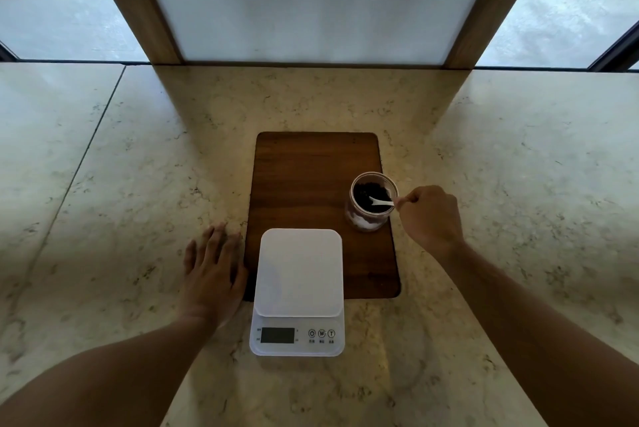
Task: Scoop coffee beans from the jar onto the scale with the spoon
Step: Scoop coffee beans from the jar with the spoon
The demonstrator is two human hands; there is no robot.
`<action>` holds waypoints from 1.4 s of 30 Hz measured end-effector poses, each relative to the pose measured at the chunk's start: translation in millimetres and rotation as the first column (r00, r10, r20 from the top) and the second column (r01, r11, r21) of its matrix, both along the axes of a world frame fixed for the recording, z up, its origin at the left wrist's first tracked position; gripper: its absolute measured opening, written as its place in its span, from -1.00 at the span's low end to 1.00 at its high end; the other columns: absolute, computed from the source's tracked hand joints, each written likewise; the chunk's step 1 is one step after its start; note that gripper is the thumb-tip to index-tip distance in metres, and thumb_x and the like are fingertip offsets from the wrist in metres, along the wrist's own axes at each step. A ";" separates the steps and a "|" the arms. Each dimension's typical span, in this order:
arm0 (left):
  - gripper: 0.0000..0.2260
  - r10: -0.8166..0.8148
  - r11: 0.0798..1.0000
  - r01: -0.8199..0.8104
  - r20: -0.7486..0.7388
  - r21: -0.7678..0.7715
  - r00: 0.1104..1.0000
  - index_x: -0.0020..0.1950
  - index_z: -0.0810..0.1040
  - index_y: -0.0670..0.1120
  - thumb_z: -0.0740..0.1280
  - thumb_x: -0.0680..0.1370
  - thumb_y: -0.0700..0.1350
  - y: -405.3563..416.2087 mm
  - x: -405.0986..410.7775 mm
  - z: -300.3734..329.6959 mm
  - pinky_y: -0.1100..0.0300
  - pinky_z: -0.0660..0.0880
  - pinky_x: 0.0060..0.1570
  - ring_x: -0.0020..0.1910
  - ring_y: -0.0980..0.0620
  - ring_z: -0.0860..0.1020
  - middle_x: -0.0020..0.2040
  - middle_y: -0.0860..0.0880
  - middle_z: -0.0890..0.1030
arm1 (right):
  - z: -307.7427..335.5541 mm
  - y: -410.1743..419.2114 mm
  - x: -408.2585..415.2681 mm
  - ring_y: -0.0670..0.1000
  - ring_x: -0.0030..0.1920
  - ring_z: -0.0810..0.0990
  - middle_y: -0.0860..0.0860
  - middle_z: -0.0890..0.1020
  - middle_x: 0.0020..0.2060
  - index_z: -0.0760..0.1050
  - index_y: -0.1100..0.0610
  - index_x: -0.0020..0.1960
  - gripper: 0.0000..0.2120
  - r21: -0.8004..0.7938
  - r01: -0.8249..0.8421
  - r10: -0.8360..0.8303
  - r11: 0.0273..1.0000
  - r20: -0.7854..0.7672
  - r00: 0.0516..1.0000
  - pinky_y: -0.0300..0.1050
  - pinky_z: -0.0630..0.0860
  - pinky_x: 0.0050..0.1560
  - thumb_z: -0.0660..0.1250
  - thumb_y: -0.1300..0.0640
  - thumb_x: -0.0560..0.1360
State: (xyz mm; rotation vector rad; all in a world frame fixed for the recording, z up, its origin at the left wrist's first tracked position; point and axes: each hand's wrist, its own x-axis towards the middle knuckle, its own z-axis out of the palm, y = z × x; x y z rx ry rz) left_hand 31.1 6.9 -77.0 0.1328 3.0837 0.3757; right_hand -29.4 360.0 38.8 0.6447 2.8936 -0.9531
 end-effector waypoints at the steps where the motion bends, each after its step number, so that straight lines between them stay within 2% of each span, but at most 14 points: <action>1: -0.44 0.000 1.000 0.000 0.000 0.003 1.000 0.51 0.29 -0.06 0.00 0.57 0.15 0.0 0.1 -0.4 -0.17 -0.05 0.52 0.59 -0.09 0.00 0.57 -0.15 0.21 | -0.3 0.8 -0.3 -0.06 -0.44 0.59 0.00 0.63 -0.43 0.66 0.18 -0.23 -0.79 -0.017 0.007 -0.006 1.000 0.011 1.000 -0.26 0.40 -0.46 0.38 0.13 0.53; 3: -0.45 -0.003 1.000 0.003 0.001 0.000 1.000 0.51 0.28 -0.06 0.00 0.58 0.15 -0.3 0.2 -0.9 -0.17 -0.05 0.52 0.59 -0.09 0.00 0.57 -0.15 0.20 | -0.9 2.5 -1.0 -0.01 -0.44 0.61 0.04 0.65 -0.42 0.67 0.18 -0.23 -0.78 -0.048 0.015 -0.014 0.999 0.033 0.999 -0.22 0.44 -0.45 0.38 0.11 0.53; 7: -0.44 -0.002 1.000 0.001 0.007 0.004 1.000 0.52 0.28 -0.06 -0.02 0.57 0.16 -1.1 0.2 -1.2 -0.17 -0.05 0.52 0.59 -0.09 -0.01 0.58 -0.14 0.19 | -2.4 5.6 -2.6 0.00 -0.45 0.58 0.06 0.67 -0.40 0.69 0.18 -0.17 -0.80 -0.107 0.057 -0.052 0.993 0.055 0.997 -0.22 0.38 -0.45 0.39 0.09 0.52; 10: -0.43 -0.003 1.000 0.003 0.014 -0.003 1.000 0.52 0.27 -0.05 -0.04 0.58 0.16 -0.9 0.3 -0.5 -0.16 -0.07 0.52 0.59 -0.07 -0.04 0.59 -0.14 0.17 | -3.4 7.7 -3.2 0.05 -0.47 0.57 0.09 0.66 -0.43 0.67 0.20 -0.23 -0.77 -0.133 0.092 -0.083 0.987 0.070 0.994 -0.16 0.44 -0.44 0.39 0.08 0.51; 14: -0.42 -0.007 1.000 0.007 0.009 -0.006 1.000 0.53 0.27 -0.06 -0.04 0.57 0.16 -0.6 0.7 0.7 -0.16 -0.07 0.52 0.59 -0.08 -0.03 0.59 -0.15 0.17 | -2.5 8.8 -3.6 0.04 -0.49 0.50 0.16 0.66 -0.43 0.65 0.19 -0.30 -0.75 -0.183 0.132 -0.116 0.974 0.096 0.989 -0.09 0.42 -0.43 0.41 0.08 0.49; 22: -0.44 -0.010 1.000 0.010 0.007 -0.004 1.000 0.53 0.26 -0.07 -0.02 0.58 0.14 0.3 -0.1 0.4 -0.18 -0.05 0.52 0.59 -0.10 -0.01 0.58 -0.15 0.18 | -0.5 9.6 -3.0 0.12 -0.40 0.56 0.21 0.68 -0.34 0.66 0.25 -0.24 -0.76 -0.240 0.163 -0.140 0.957 0.109 0.984 -0.03 0.46 -0.33 0.39 0.10 0.50; 28: -0.43 -0.010 1.000 0.010 0.007 -0.002 1.000 0.53 0.26 -0.07 -0.02 0.58 0.14 0.2 0.4 1.9 -0.16 -0.06 0.52 0.59 -0.11 0.00 0.58 -0.16 0.19 | -1.2 9.1 -2.1 0.13 -0.33 0.64 0.12 0.66 -0.38 0.66 0.16 -0.24 -0.79 -0.229 0.158 -0.137 0.961 0.104 0.985 -0.03 0.52 -0.30 0.39 0.07 0.50; 35: -0.42 -0.006 1.000 0.006 0.017 -0.005 1.000 0.54 0.25 -0.06 -0.04 0.57 0.16 1.0 0.7 3.9 -0.14 -0.09 0.53 0.59 -0.11 -0.02 0.59 -0.15 0.17 | 0.2 11.6 0.3 0.06 -0.42 0.57 0.12 0.66 -0.39 0.68 0.15 -0.22 -0.81 -0.266 0.190 -0.161 0.945 0.127 0.979 -0.06 0.47 -0.35 0.39 0.09 0.51; 42: -0.44 -0.013 1.000 0.013 0.003 -0.009 1.000 0.51 0.29 -0.08 0.00 0.57 0.14 0.5 0.2 1.2 -0.18 -0.04 0.52 0.58 -0.12 0.01 0.57 -0.17 0.21 | 2.8 17.3 5.1 0.06 -0.39 0.55 0.10 0.65 -0.38 0.66 0.07 -0.27 -0.80 -0.271 0.186 -0.167 0.945 0.094 0.982 -0.01 0.49 -0.31 0.38 0.10 0.51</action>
